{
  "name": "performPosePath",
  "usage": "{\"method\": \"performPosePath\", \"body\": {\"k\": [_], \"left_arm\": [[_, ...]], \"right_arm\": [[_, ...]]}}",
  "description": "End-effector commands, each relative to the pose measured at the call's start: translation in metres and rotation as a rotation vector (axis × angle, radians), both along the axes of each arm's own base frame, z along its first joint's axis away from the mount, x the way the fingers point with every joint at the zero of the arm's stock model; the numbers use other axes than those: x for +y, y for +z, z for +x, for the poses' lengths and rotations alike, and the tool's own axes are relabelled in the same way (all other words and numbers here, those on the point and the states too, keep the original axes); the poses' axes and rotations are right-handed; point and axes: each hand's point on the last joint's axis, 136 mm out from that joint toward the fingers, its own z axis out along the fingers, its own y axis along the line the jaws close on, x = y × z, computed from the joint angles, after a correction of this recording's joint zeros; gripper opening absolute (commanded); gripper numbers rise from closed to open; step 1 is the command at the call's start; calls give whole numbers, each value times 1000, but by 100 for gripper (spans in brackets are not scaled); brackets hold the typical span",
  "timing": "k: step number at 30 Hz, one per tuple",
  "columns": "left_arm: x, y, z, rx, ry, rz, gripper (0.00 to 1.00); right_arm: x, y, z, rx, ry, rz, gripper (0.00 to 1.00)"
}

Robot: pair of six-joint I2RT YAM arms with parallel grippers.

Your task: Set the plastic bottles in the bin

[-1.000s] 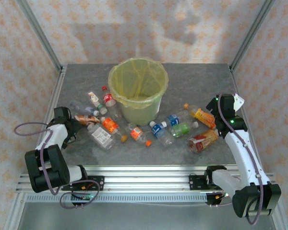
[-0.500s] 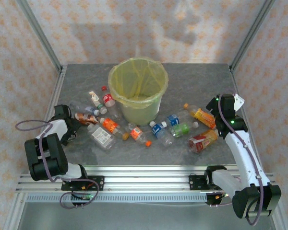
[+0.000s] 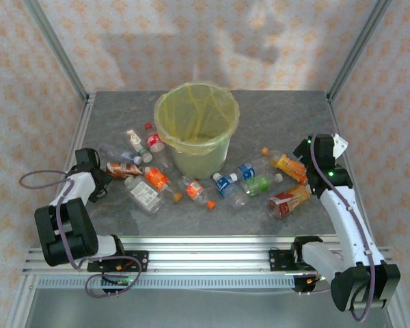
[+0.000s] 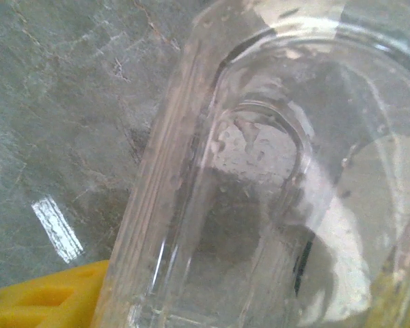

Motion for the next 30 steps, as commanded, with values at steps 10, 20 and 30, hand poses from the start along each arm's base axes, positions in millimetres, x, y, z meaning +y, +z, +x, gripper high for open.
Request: {"method": "performPosePath", "body": {"k": [10, 20, 30], "left_arm": [[0, 86, -14, -175, -2, 100, 35], [-35, 161, 6, -340, -168, 157, 33], [-91, 243, 50, -535, -383, 173, 31]], "right_arm": [[2, 15, -1, -22, -4, 13, 99], [3, 16, -3, -23, -12, 25, 99], [0, 16, -7, -14, -37, 24, 99]]}}
